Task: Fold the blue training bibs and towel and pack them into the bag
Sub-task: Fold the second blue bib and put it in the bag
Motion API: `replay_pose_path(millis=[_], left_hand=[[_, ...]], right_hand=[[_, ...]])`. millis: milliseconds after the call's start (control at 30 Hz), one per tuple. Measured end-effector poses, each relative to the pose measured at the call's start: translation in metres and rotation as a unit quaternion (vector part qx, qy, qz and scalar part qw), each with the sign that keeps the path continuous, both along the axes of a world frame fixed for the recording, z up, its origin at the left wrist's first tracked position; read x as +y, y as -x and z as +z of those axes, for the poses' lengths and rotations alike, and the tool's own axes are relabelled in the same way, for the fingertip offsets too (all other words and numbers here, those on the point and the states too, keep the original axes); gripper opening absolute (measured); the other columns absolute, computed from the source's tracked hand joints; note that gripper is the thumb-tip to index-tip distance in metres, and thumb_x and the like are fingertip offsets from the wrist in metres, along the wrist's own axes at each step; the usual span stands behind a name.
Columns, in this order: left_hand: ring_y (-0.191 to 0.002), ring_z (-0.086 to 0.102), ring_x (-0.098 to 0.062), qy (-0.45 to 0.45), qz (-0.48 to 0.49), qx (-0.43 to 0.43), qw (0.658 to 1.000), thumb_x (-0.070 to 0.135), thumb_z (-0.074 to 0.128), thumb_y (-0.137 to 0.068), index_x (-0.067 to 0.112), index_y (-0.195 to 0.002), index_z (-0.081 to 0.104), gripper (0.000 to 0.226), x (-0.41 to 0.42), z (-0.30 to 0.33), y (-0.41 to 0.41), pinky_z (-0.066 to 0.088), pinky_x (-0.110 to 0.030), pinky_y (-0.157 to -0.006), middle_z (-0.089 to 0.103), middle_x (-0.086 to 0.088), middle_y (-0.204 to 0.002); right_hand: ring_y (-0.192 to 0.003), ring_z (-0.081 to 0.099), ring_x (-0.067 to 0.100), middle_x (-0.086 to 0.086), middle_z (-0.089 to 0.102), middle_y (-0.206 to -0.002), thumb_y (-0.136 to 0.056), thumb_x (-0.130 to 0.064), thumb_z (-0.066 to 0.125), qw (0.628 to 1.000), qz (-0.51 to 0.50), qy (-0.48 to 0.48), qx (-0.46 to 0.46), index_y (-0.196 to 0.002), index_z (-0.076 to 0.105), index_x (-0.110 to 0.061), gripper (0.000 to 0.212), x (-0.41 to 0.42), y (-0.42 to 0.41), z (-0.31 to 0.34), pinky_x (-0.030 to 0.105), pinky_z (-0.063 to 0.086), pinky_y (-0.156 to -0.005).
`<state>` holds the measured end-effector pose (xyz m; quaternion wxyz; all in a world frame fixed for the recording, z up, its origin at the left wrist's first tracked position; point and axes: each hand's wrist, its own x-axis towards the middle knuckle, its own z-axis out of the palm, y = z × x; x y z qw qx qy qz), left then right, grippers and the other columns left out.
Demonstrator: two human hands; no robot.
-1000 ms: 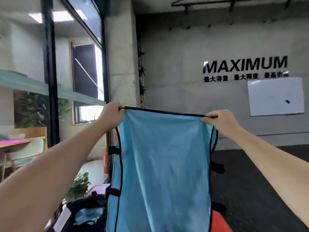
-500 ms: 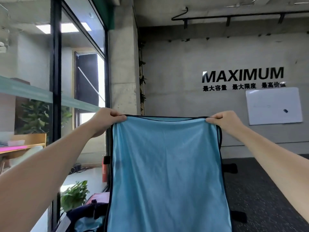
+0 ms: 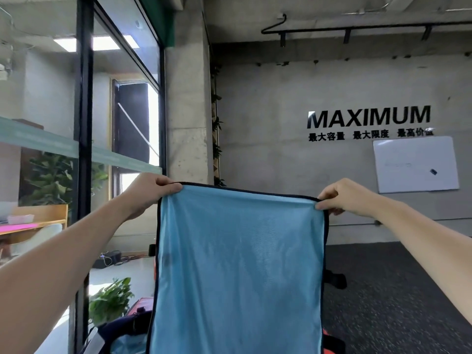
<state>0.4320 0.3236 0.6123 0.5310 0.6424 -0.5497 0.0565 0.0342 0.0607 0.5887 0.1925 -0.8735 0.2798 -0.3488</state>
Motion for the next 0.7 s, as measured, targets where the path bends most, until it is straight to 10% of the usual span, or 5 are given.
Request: replay_pose_path(millis=[467,700], left_hand=[[-0.081,0.070,-0.025,-0.013,0.018,-0.011,1.000,0.023,0.083,-0.082,0.012,-0.086,0.080,0.012,0.006,-0.012,0.001,0.057,-0.036,-0.080,0.077,-0.006,-0.087],[-0.071,0.068,-0.009,-0.005,0.037,-0.010,0.999,0.032,0.080,-0.084,0.018,-0.081,0.079,0.015,-0.012,-0.033,0.007,0.049,-0.022,-0.067,0.076,0.006,-0.077]], right_hand=[[-0.097,0.072,0.028,0.015,0.077,-0.100,-0.084,0.000,0.075,0.963,0.062,-0.153,-0.213,-0.101,0.075,-0.001,0.017,-0.012,-0.002,-0.012,0.036,0.059,-0.085],[-0.092,0.071,0.026,0.017,0.076,-0.101,-0.087,0.003,0.072,0.962,0.033,-0.164,-0.215,-0.100,0.075,-0.001,0.014,-0.025,-0.008,-0.024,0.037,0.059,-0.086]])
